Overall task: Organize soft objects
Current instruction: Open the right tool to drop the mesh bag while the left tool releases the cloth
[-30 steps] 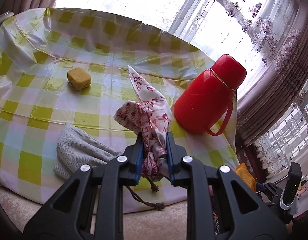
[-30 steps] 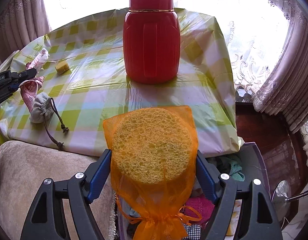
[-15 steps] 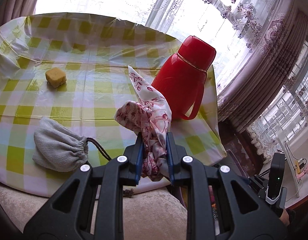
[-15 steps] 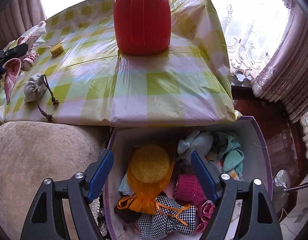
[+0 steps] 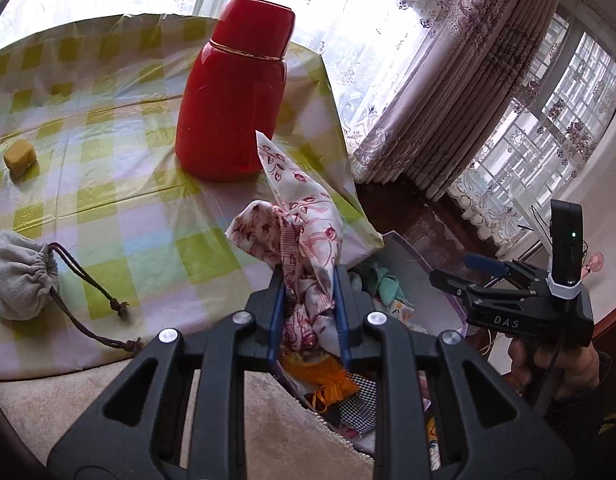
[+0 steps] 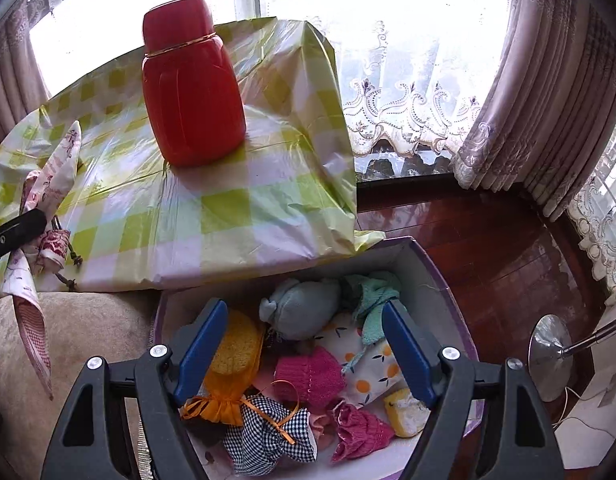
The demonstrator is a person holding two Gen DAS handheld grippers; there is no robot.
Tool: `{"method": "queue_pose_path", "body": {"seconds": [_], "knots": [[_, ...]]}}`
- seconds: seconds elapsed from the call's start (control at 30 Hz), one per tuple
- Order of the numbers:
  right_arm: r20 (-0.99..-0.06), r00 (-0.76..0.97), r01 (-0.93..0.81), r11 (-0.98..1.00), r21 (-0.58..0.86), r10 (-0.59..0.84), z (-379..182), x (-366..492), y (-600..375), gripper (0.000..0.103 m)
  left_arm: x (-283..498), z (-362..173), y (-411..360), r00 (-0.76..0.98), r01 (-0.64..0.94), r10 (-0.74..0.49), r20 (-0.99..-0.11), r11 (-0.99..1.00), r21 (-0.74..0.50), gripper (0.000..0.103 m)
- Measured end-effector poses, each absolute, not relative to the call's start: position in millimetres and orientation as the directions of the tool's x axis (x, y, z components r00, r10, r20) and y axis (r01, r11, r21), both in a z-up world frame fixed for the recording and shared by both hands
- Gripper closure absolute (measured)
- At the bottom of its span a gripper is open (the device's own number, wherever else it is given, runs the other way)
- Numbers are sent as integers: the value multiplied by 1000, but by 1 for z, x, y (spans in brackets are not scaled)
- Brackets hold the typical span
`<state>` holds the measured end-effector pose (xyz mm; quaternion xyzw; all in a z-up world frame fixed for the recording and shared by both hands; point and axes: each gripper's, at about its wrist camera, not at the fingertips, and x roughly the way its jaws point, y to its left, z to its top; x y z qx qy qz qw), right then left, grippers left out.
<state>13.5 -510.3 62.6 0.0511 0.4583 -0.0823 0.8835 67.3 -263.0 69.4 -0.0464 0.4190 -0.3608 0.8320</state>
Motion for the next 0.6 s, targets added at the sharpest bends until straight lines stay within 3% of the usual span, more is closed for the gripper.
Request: {"method": "queue_pose_path", "body": {"seconds": [0.33,0.43,0.5,0.53,0.57,0.6], "knots": [[-774,609,298,954,20,-174,91,-18,-551,22,15,64,-362,243,811,-647,-723,544,-214,77],[-766,610,334,942,20,-200,96,-27,-563,22,7,65,-390,164,854,-675,-720,462,-239,72],[-760,610,364,931,19,-223,99,-36,-572,22,1,62,-407,86,871,-685,-724,405,-279,55],[-759,609,377,926,20,-231,100,-39,-576,22,0,60,-414,61,872,-680,-731,393,-292,32],[-758,607,391,920,23,-239,101,-43,-581,21,-1,60,-416,65,869,-676,-734,400,-292,23],[-759,605,401,916,28,-242,100,-45,-584,20,-2,60,-416,71,868,-677,-732,404,-290,23]]}}
